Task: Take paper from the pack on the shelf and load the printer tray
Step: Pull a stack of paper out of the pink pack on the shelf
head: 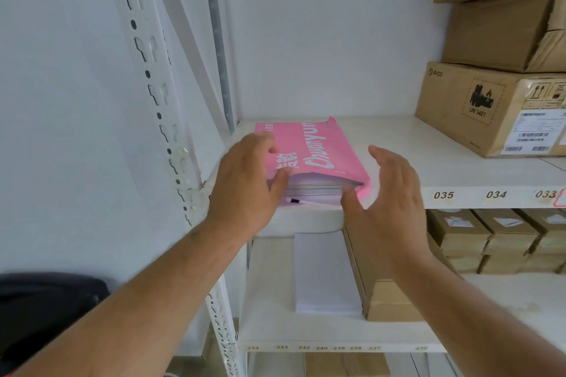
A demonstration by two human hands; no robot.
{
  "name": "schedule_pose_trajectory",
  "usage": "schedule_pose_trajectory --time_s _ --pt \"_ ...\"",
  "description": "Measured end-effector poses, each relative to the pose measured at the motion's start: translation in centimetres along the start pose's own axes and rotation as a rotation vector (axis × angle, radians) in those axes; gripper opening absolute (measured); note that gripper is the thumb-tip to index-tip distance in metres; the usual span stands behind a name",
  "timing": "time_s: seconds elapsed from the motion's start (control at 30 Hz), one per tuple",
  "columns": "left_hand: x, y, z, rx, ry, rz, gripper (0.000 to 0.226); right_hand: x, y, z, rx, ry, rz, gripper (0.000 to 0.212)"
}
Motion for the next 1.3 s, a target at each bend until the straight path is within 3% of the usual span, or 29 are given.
schedule_pose_trajectory --time_s 0.07,0.13,0.23,0.33,0.4,0.53,0.7,0.83,1.3 --pt "-2.2 0.5 -0.3 0.068 0.223 0.011 0.014 2.3 -2.2 0.8 -0.133 -0.076 -0.094 0.032" --pt "-3.5 1.9 -0.1 0.229 0.368 0.0 0.018 2.5 -0.9 1.8 0.003 0.133 -0.248 0.011" --pt "-2.8 5.0 -0.1 0.535 0.31 -0.114 0.054 0.7 3.1 4.1 0.179 0.664 -0.526 0.021" --pt "-1.4 7.5 -0.6 0.683 0.279 -0.253 0.056 -0.8 5.5 5.8 0.129 1.036 -0.746 0.021" --pt "-0.7 8.4 -0.8 0.728 0.26 -0.284 0.046 -1.2 6.7 6.8 0.126 1.155 -0.794 0.006" --pt "0.0 9.3 -1.0 0.785 0.248 -0.305 0.037 -2.8 8.1 8.1 0.107 1.294 -0.805 0.01" --pt "0.4 9.6 -1.5 0.789 0.282 -0.297 0.028 -1.9 9.9 8.9 0.065 1.556 -1.014 0.014" --pt "0.6 9.6 -1.7 0.779 0.307 -0.312 0.028 -1.0 11.8 8.9 0.092 1.585 -1.16 0.032" --pt "0.6 9.3 -1.3 0.758 0.317 -0.264 0.028 -1.6 11.9 9.0 0.029 1.499 -1.039 0.025"
Point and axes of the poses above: each hand's wrist, its own z-axis away from the middle knuckle, its own y-axis out of the palm, x = y × z, the point moved 10 cm from there along -z, towards the middle knuckle, and after that the axes turned 14 degrees about -x, right-handed, at the moved point
